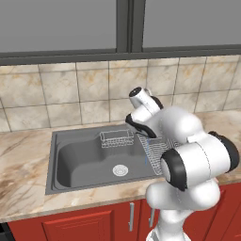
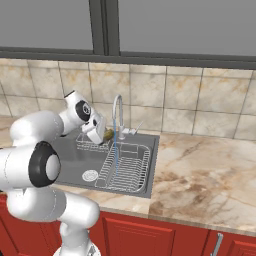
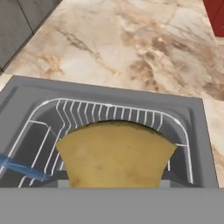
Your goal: Soak the sponge with water for a few seconds and then drop it inside the sink.
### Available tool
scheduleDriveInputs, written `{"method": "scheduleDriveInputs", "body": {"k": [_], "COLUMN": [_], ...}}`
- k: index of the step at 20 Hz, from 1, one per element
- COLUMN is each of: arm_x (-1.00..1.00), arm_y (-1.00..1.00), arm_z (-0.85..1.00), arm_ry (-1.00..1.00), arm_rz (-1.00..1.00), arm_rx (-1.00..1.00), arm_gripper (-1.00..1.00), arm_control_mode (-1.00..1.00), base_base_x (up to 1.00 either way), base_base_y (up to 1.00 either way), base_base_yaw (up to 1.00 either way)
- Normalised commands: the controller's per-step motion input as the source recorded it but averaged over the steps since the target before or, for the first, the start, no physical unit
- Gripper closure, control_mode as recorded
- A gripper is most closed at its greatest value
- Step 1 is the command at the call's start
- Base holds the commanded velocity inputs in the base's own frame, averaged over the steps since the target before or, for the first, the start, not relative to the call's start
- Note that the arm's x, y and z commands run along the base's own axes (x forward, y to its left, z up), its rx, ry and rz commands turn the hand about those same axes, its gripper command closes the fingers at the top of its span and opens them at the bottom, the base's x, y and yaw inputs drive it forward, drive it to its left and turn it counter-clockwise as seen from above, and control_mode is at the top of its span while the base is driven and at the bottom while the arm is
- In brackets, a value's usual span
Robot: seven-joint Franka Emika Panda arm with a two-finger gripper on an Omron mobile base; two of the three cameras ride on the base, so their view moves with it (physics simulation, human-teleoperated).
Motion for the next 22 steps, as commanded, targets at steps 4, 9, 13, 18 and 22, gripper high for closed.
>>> {"method": "scheduleDriveInputs", "body": {"k": [4, 9, 13, 18, 22], "arm_x": [0.13, 0.08, 0.06, 0.0, -0.06], "arm_y": [-0.09, -0.07, -0.07, -0.01, 0.03], "arm_z": [-0.12, -0.16, -0.09, 0.0, 0.0], "arm_ry": [0.0, 0.0, 0.0, 0.0, 0.0], "arm_rz": [-0.02, -0.01, -0.01, -0.01, -0.04], "arm_rx": [0.0, 0.0, 0.0, 0.0, 0.0], "arm_gripper": [1.0, 1.0, 1.0, 1.0, 1.0], "arm_control_mode": [-1.0, -1.0, -1.0, -1.0, -1.0], "base_base_x": [0.0, 0.0, 0.0, 0.0, 0.0], "base_base_y": [0.0, 0.0, 0.0, 0.0, 0.0], "base_base_yaw": [0.0, 0.0, 0.0, 0.0, 0.0]}}
